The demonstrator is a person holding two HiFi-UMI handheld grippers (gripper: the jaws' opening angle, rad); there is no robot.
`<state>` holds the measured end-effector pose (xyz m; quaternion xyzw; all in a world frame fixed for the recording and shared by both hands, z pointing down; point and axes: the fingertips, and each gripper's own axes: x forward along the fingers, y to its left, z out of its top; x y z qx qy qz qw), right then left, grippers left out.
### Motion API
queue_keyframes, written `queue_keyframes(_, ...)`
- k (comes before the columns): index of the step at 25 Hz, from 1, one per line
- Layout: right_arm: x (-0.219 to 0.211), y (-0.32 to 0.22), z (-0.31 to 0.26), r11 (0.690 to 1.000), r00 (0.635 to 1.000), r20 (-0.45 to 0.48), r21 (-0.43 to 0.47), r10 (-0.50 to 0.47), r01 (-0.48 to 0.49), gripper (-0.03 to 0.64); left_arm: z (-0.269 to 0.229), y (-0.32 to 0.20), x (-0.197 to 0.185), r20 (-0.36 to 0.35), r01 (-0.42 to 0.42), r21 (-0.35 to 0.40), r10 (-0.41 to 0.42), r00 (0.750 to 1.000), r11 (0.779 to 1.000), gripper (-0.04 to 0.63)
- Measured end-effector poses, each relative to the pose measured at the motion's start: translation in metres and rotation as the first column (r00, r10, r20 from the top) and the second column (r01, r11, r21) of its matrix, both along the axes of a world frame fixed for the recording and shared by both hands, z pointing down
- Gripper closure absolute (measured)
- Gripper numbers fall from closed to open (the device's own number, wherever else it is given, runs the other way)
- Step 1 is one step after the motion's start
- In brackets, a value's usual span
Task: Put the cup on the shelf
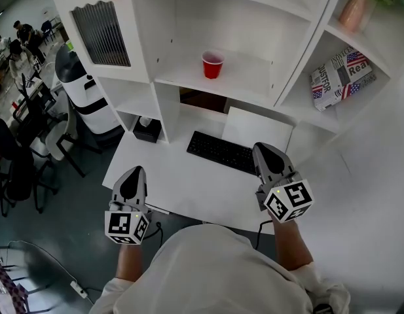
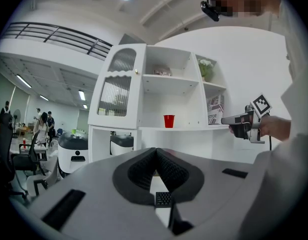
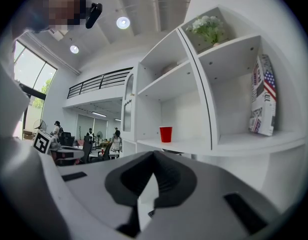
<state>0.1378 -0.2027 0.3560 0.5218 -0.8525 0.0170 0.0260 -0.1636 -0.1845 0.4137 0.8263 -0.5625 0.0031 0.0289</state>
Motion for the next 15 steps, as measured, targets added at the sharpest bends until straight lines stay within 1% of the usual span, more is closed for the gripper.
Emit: queue_keyframes(15, 0.0041, -0.0018, 0.0011, 1.000, 1.000, 0.012, 0.006, -0.007, 0.007, 0.612, 0.0002, -0.0050, 0.0084, 0.006, -0.011, 0.002, 0.011, 1.000, 1.000, 0.594)
